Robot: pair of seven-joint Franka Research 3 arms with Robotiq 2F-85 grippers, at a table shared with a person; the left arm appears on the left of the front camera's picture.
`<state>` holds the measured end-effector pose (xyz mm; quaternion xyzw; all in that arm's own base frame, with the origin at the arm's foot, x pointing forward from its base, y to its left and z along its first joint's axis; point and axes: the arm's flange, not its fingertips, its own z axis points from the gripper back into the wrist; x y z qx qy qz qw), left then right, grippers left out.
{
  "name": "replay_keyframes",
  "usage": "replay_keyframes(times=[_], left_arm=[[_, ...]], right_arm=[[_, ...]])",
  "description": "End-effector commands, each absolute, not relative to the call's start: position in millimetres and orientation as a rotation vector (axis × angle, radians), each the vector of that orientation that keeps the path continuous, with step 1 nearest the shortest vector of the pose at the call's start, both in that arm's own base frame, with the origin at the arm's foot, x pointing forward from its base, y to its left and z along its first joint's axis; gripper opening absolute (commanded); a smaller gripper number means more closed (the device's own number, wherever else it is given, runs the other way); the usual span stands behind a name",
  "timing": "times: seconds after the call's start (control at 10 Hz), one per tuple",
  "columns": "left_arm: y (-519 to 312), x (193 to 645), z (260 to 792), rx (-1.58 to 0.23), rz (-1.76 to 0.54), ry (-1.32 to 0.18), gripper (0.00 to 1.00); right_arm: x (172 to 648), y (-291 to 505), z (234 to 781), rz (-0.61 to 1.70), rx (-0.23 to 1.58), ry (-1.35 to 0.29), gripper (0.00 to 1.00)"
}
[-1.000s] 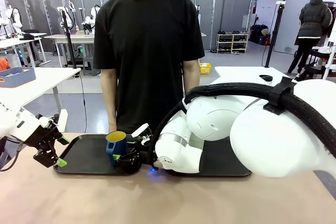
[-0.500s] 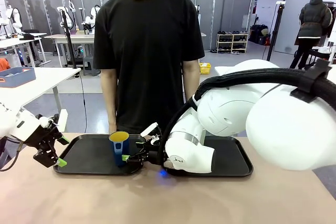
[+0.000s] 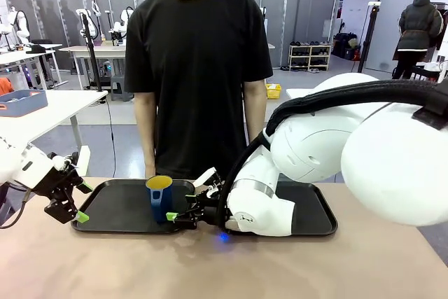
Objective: Sort and store the cups by type.
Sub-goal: Pick up the Handle plastic cup and place it into the empty Flat Tray.
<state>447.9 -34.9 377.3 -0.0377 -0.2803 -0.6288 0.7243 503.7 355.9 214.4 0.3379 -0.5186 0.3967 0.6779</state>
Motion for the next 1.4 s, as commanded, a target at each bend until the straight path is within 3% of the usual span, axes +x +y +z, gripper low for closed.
replay_keyframes(times=[0.0,0.2,0.3,1.3], left_arm=[[-33.4,444.9,375.0,-0.072,-1.385,-0.643,1.0],[-33.4,444.9,375.0,-0.072,-1.385,-0.643,1.0],[-33.4,444.9,375.0,-0.072,-1.385,-0.643,1.0],[-33.4,444.9,375.0,-0.072,-1.385,-0.643,1.0]], right_arm=[[466.9,352.2,207.3,0.896,0.713,-1.219,1.0],[466.0,344.3,212.1,0.921,0.726,-1.192,1.0],[505.5,340.1,224.1,0.882,0.74,-1.176,1.0],[505.5,340.1,224.1,0.882,0.74,-1.176,1.0]])
